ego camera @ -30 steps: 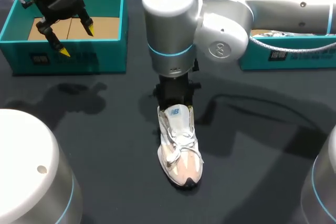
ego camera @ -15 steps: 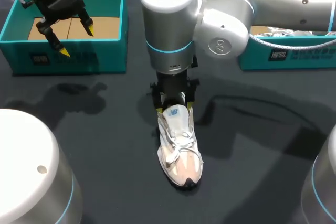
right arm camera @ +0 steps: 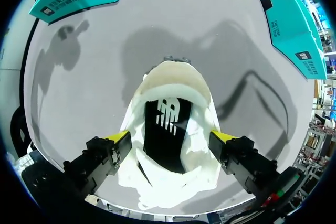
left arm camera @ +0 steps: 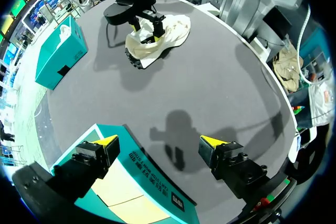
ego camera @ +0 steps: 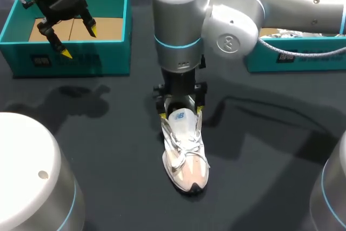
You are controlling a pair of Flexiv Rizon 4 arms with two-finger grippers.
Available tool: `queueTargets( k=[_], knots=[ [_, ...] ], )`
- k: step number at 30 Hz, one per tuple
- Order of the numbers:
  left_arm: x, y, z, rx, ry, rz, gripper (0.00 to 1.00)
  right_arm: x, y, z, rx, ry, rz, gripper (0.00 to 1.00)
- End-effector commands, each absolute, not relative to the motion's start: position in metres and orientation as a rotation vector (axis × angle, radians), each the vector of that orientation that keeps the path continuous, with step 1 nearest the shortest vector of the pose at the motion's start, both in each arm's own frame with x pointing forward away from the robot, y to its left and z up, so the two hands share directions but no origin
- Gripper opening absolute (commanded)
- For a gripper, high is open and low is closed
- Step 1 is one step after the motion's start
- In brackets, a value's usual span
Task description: Take the shoe out of the shoebox, open the shoe tongue, remove and reinsert the insole, then place the shoe into the shoebox
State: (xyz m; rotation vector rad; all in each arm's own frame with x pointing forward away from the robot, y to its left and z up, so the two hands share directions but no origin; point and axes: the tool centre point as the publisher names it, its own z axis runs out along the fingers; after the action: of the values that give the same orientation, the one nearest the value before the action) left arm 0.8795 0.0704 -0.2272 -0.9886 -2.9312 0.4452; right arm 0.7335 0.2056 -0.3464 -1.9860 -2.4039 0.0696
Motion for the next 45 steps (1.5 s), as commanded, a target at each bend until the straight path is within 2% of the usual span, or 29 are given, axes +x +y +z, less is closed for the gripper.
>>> queueTargets(
  k=[1, 12, 16, 24, 26, 27, 28, 29, 31, 33, 35, 38, 45],
  knots=[
    [0.880, 0.071, -0.227, -0.990, -2.930, 0.441, 1.00, 0.731, 0.206, -0.352, -1.989, -2.407, 0.067, 1.00],
    [0.880, 0.071, -0.227, -0.990, -2.930, 0.441, 1.00, 0.720, 0.209, -0.339, -2.020, -2.432, 0.056, 1.00],
    [0.880, 0.071, -0.227, -0.990, -2.930, 0.441, 1.00, 0.717, 0.208, -0.337, -2.039, -2.421, 0.065, 0.88],
    [0.880, 0.071, -0.227, -0.990, -2.930, 0.441, 1.00, 0.712, 0.206, -0.333, -2.076, -2.410, 0.083, 0.84],
    [0.880, 0.071, -0.227, -0.990, -2.930, 0.441, 1.00, 0.713, 0.206, -0.334, -2.074, -2.409, 0.086, 0.80],
    [0.880, 0.071, -0.227, -0.990, -2.930, 0.441, 1.00, 0.713, 0.206, -0.334, -2.075, -2.412, 0.083, 0.74],
    [0.880, 0.071, -0.227, -0.990, -2.930, 0.441, 1.00, 0.714, 0.206, -0.334, -2.075, -2.414, 0.081, 0.66],
    [0.880, 0.071, -0.227, -0.990, -2.930, 0.441, 1.00, 0.714, 0.206, -0.334, -2.075, -2.416, 0.083, 0.48],
    [0.880, 0.071, -0.227, -0.990, -2.930, 0.441, 1.00, 0.714, 0.207, -0.334, -2.076, -2.417, 0.085, 0.42],
    [0.880, 0.071, -0.227, -0.990, -2.930, 0.441, 1.00, 0.714, 0.207, -0.334, -2.077, -2.417, 0.093, 0.46],
    [0.880, 0.071, -0.227, -0.990, -2.930, 0.441, 1.00, 0.713, 0.208, -0.334, -2.078, -2.417, 0.096, 0.64],
    [0.880, 0.071, -0.227, -0.990, -2.930, 0.441, 1.00, 0.711, 0.209, -0.333, -2.089, -2.415, 0.102, 0.77],
    [0.880, 0.071, -0.227, -0.990, -2.930, 0.441, 1.00, 0.705, 0.209, -0.330, -2.119, -2.401, 0.116, 0.85]
  ],
)
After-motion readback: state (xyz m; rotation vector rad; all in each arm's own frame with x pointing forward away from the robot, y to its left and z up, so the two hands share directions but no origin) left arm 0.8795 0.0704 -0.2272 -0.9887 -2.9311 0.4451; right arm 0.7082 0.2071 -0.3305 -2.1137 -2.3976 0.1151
